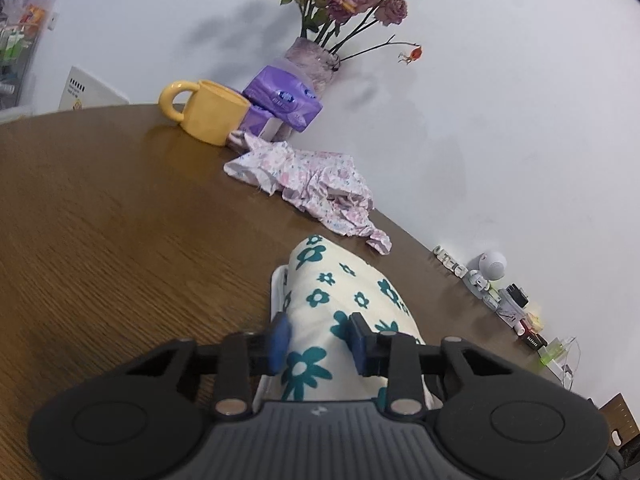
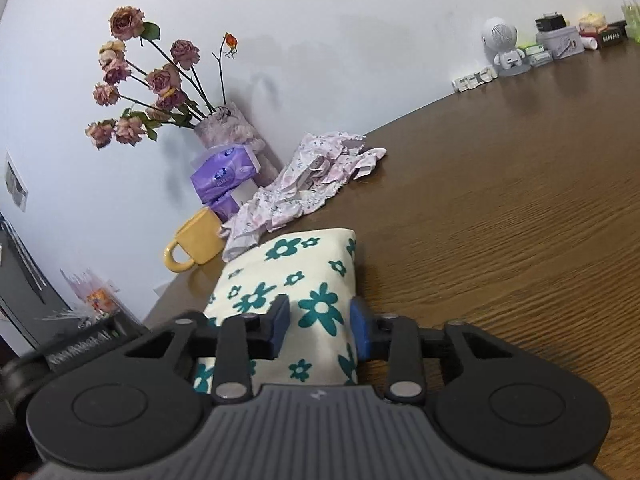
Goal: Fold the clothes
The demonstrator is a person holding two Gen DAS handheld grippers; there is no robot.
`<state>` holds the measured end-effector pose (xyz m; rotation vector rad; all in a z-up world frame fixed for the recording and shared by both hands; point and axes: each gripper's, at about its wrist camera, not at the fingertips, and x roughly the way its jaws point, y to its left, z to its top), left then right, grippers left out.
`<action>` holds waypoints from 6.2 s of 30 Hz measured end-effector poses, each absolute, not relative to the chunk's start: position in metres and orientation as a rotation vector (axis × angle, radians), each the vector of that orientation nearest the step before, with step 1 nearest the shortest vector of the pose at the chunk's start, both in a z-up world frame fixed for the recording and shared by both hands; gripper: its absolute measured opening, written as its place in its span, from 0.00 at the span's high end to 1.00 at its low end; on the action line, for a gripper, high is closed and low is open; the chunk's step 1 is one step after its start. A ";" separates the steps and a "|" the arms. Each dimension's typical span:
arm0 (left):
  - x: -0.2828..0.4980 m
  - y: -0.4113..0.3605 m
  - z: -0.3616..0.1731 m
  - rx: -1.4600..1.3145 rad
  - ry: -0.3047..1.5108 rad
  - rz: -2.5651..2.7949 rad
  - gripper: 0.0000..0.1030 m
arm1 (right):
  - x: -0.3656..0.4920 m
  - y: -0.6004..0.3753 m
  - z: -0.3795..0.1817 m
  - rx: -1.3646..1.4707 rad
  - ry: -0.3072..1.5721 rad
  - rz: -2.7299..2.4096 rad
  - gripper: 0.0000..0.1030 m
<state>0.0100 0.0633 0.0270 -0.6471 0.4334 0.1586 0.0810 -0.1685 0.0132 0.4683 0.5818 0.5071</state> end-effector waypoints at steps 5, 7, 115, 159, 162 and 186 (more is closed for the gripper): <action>0.007 0.066 0.027 -0.683 0.419 0.157 0.72 | 0.079 -0.165 0.013 0.452 0.572 0.513 0.79; 0.006 0.072 0.028 -0.719 0.405 0.184 0.52 | 0.080 -0.169 0.012 0.473 0.575 0.514 0.75; 0.134 0.150 0.034 -0.695 0.841 -0.136 0.43 | 0.162 -0.154 0.038 0.328 0.824 0.655 0.58; 0.063 0.109 0.050 -0.365 0.929 -0.392 0.55 | 0.128 -0.178 0.038 0.247 0.901 0.805 0.80; 0.058 0.110 0.047 -0.405 0.902 -0.363 0.51 | 0.114 -0.179 0.035 0.249 0.859 0.772 0.77; 0.039 0.109 0.039 -0.413 0.854 -0.348 0.60 | 0.075 -0.193 0.015 0.333 0.753 0.696 0.76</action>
